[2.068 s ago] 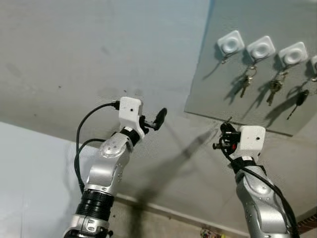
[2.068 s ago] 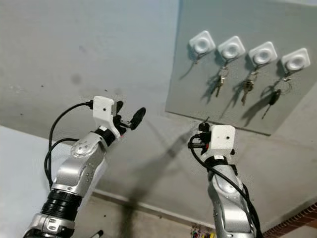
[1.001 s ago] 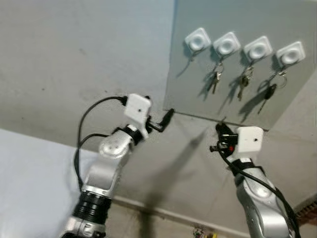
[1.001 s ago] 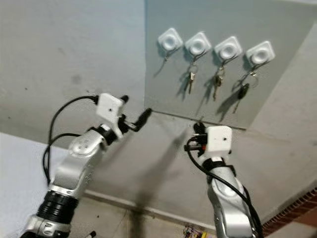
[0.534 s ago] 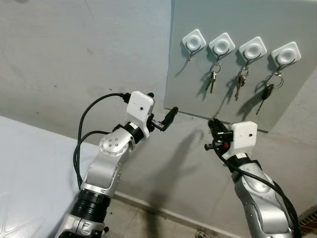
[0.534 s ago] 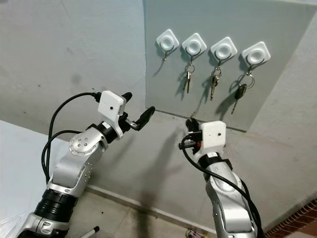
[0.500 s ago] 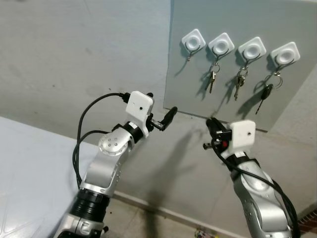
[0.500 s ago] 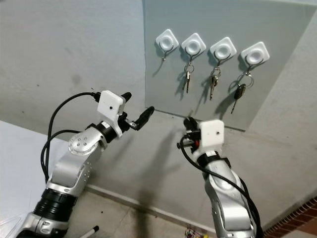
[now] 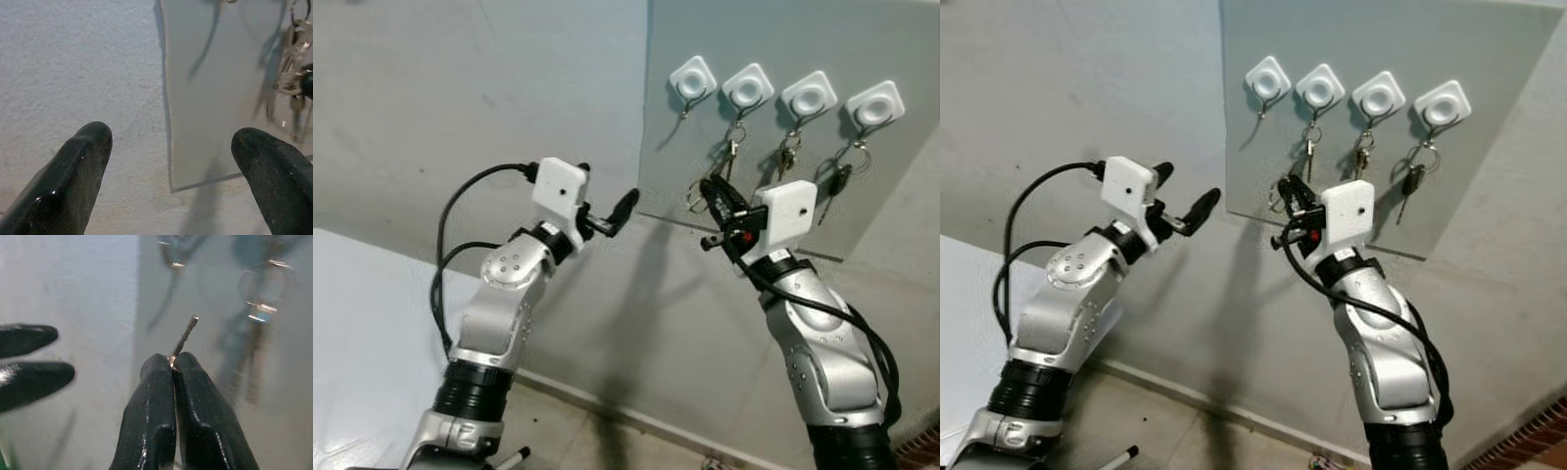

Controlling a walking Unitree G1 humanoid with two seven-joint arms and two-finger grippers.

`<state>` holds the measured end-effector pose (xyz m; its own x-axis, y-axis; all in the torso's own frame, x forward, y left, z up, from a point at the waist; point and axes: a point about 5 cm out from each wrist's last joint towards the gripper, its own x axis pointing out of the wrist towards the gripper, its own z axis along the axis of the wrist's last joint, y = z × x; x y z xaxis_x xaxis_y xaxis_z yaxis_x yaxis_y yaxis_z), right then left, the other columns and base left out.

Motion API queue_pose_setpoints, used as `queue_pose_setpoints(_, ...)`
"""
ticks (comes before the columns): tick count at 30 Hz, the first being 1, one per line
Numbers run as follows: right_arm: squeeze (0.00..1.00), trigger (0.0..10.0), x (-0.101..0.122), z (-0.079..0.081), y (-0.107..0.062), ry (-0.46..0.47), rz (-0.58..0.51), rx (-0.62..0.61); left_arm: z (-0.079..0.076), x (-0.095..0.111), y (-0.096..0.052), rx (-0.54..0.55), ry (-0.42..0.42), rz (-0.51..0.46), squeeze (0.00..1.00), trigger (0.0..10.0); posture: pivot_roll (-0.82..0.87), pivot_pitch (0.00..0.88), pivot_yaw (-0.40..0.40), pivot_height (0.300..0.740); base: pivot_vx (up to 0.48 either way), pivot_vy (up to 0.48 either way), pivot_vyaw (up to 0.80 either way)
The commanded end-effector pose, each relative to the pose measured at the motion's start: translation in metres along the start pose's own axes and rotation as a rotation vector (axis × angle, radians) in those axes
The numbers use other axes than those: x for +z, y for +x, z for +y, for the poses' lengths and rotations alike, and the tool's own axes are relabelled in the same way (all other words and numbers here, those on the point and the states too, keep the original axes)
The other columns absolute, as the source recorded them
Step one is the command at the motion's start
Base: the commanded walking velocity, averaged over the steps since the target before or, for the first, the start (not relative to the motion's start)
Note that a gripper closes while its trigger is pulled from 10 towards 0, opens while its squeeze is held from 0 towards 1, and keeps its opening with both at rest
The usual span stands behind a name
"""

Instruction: Hang keys on a hook

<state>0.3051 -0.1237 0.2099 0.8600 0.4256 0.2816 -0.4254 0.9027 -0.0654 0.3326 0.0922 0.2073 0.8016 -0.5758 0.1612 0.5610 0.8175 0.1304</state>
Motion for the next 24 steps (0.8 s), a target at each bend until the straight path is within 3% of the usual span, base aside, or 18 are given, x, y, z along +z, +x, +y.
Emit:
queue_pose_setpoints(1,0.0,10.0,0.013,0.002,0.01,-0.001,-0.043,0.043,0.0,0.015,0.003,-0.025,0.022,-0.036,0.0,10.0,-0.01,0.0,-0.032,0.74,0.0,0.0,0.0)
queue_pose_setpoints(18,0.0,10.0,0.045,-0.006,0.031,-0.002,-0.179,0.038,-0.015,0.041,0.008,-0.162,0.003,-0.134,0.0,10.0,0.0,0.0,-0.035,0.74,0.0,0.0,0.0)
queue_pose_setpoints(24,0.0,10.0,0.056,-0.009,0.028,0.005,-0.259,0.022,-0.022,0.044,0.005,-0.216,0.002,-0.155,0.0,10.0,0.0,0.0,-0.033,0.74,0.0,0.0,0.0)
